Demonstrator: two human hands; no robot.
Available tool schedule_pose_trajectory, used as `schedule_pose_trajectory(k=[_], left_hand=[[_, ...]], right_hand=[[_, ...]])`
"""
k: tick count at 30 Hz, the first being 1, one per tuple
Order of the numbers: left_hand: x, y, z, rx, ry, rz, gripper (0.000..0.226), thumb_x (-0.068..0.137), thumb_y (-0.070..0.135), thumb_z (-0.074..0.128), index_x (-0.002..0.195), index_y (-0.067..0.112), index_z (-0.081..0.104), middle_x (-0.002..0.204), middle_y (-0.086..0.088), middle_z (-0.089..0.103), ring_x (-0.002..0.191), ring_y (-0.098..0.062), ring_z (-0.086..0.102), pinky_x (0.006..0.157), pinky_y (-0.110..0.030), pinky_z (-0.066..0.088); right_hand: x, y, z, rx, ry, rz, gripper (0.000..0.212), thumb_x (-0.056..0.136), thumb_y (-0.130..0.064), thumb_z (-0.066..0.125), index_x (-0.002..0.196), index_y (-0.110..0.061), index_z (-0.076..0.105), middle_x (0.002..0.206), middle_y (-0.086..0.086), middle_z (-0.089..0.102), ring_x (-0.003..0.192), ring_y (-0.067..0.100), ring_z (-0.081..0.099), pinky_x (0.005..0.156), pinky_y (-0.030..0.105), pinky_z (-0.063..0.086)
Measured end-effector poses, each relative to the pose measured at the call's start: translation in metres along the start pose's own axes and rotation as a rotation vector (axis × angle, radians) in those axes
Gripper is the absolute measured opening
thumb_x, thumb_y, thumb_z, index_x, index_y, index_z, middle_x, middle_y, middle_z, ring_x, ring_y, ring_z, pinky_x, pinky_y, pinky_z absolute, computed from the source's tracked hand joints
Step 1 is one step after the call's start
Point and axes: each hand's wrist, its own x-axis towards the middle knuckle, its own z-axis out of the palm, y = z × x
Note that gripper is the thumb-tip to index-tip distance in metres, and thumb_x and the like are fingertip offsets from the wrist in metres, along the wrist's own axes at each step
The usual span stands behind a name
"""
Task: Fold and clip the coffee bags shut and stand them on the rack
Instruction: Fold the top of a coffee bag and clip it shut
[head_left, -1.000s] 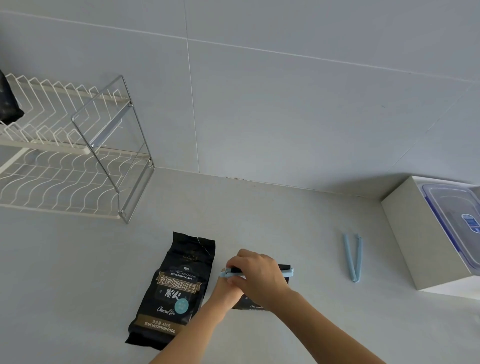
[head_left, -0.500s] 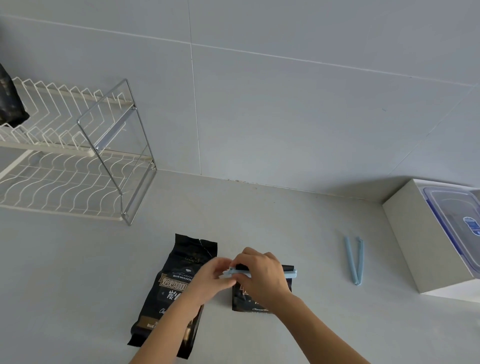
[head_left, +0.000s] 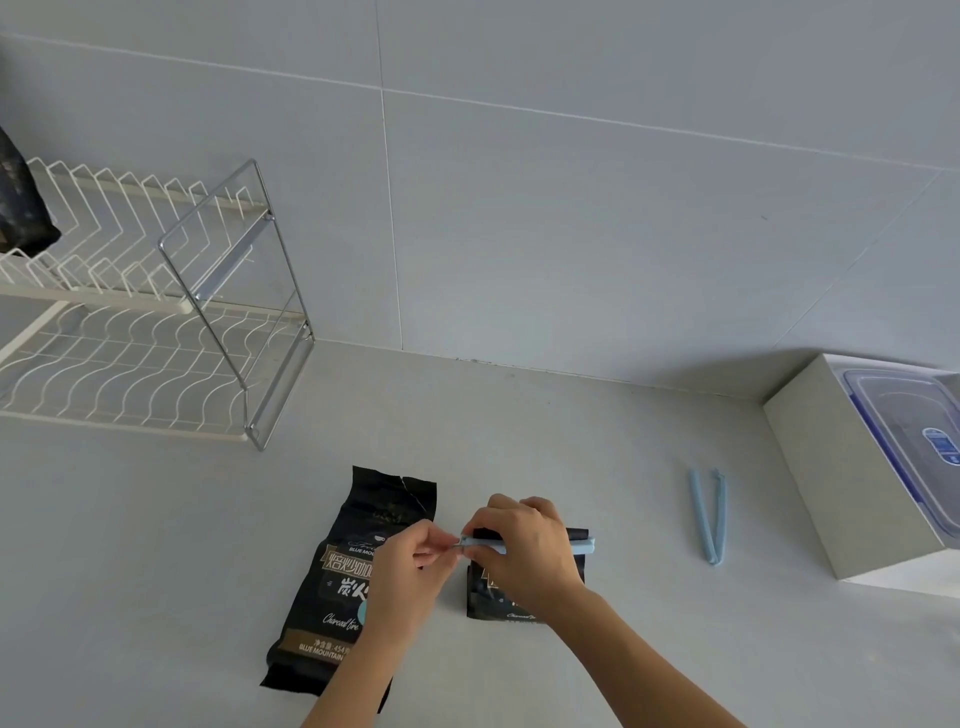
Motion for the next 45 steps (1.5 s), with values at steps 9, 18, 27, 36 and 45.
schedule_pose_trajectory(k=[9, 18, 27, 36, 45], left_hand=[[-0.004, 0.003, 0.002, 0.052, 0.066, -0.001, 0.015, 0.072, 0.016, 0.078, 0.065, 0.026, 0.069, 0.063, 0.005, 0.071, 0.063, -0.004, 0.066, 0.058, -0.014, 0.05], [-0.007, 0.0, 0.003, -0.048, 0.074, -0.073, 0.003, 0.076, 0.016, 0.076, 0.074, 0.019, 0.074, 0.071, 0.003, 0.076, 0.07, -0.008, 0.07, 0.069, -0.022, 0.053], [-0.008, 0.003, 0.008, -0.017, 0.099, -0.033, 0.003, 0.076, 0.015, 0.075, 0.075, 0.014, 0.072, 0.071, 0.001, 0.074, 0.07, -0.008, 0.069, 0.066, -0.02, 0.054], [-0.004, 0.003, 0.011, -0.096, -0.003, -0.042, 0.004, 0.084, 0.014, 0.065, 0.081, 0.012, 0.064, 0.076, -0.002, 0.069, 0.077, -0.012, 0.065, 0.072, -0.021, 0.05], [-0.008, 0.007, 0.025, -0.251, -0.083, -0.092, 0.022, 0.094, 0.017, 0.048, 0.093, 0.011, 0.069, 0.097, -0.007, 0.066, 0.091, -0.005, 0.061, 0.079, -0.012, 0.045]], right_hand=[[-0.002, 0.004, 0.006, 0.007, 0.001, 0.054, 0.014, 0.081, -0.043, 0.061, 0.089, -0.033, 0.066, 0.085, -0.013, 0.06, 0.077, 0.003, 0.056, 0.106, 0.03, 0.019], [-0.003, 0.002, 0.006, -0.042, -0.014, 0.051, 0.014, 0.083, -0.038, 0.058, 0.093, -0.032, 0.065, 0.091, -0.012, 0.061, 0.084, 0.008, 0.059, 0.109, 0.033, 0.016], [-0.002, 0.005, 0.002, -0.018, 0.02, -0.01, 0.02, 0.081, -0.047, 0.062, 0.091, -0.03, 0.067, 0.086, -0.01, 0.064, 0.079, 0.009, 0.059, 0.103, 0.027, 0.02], [-0.001, 0.006, -0.015, 0.233, -0.056, 0.062, 0.007, 0.08, -0.028, 0.066, 0.085, -0.026, 0.07, 0.09, -0.009, 0.064, 0.078, 0.007, 0.059, 0.07, 0.026, 0.05], [-0.006, 0.001, -0.017, 0.2, 0.029, 0.033, 0.009, 0.077, -0.028, 0.071, 0.074, -0.02, 0.068, 0.076, -0.003, 0.061, 0.072, 0.012, 0.055, 0.063, 0.025, 0.041]])
